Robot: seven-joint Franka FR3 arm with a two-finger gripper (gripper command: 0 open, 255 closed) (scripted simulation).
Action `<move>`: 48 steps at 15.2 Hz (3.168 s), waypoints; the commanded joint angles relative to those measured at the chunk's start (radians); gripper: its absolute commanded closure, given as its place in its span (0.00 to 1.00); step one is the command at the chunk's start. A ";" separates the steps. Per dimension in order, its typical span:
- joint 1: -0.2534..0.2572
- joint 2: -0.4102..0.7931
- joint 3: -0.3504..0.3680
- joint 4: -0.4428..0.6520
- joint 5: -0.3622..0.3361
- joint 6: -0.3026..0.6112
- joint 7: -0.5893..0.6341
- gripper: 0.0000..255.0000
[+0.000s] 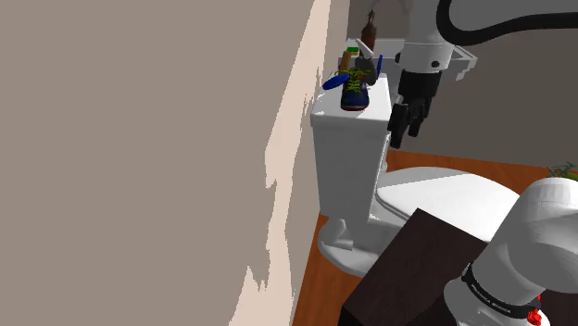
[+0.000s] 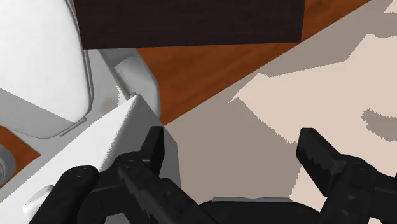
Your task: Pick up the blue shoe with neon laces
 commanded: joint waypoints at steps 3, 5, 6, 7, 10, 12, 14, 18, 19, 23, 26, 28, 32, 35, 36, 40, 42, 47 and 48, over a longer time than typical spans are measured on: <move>-0.006 0.065 -0.019 0.053 -0.017 0.024 -0.022 0.00; -0.010 0.130 -0.036 0.109 -0.031 0.045 -0.043 0.00; -0.012 0.162 -0.045 0.139 -0.038 0.053 -0.054 0.00; -0.014 0.194 -0.054 0.169 -0.043 0.061 -0.064 0.00; -0.019 0.289 -0.078 0.266 -0.054 0.079 -0.096 0.00; -0.021 0.352 -0.094 0.335 -0.058 0.086 -0.117 0.00; -0.023 0.416 -0.110 0.408 -0.060 0.090 -0.138 0.00; -0.030 0.547 -0.141 0.569 -0.054 0.085 -0.181 0.00; -0.032 0.580 -0.148 0.612 -0.050 0.081 -0.192 0.00; -0.044 0.721 -0.177 0.804 -0.028 0.054 -0.237 0.00; -0.061 0.836 -0.197 0.972 -0.001 0.018 -0.272 0.00; -0.079 0.922 -0.208 1.103 0.022 -0.016 -0.294 0.00; -0.099 0.998 -0.214 1.199 0.043 -0.025 -0.313 0.00; -0.093 0.977 -0.213 1.128 0.036 0.026 -0.311 0.00; -0.091 0.971 -0.213 1.106 0.035 0.042 -0.310 0.00; -0.089 0.962 -0.212 1.072 0.032 0.067 -0.310 0.00; -0.089 0.962 -0.212 1.071 0.032 0.068 -0.310 1.00; -0.089 0.963 -0.212 1.072 0.032 0.067 -0.310 1.00; -0.089 0.963 -0.212 1.073 0.032 0.067 -0.310 1.00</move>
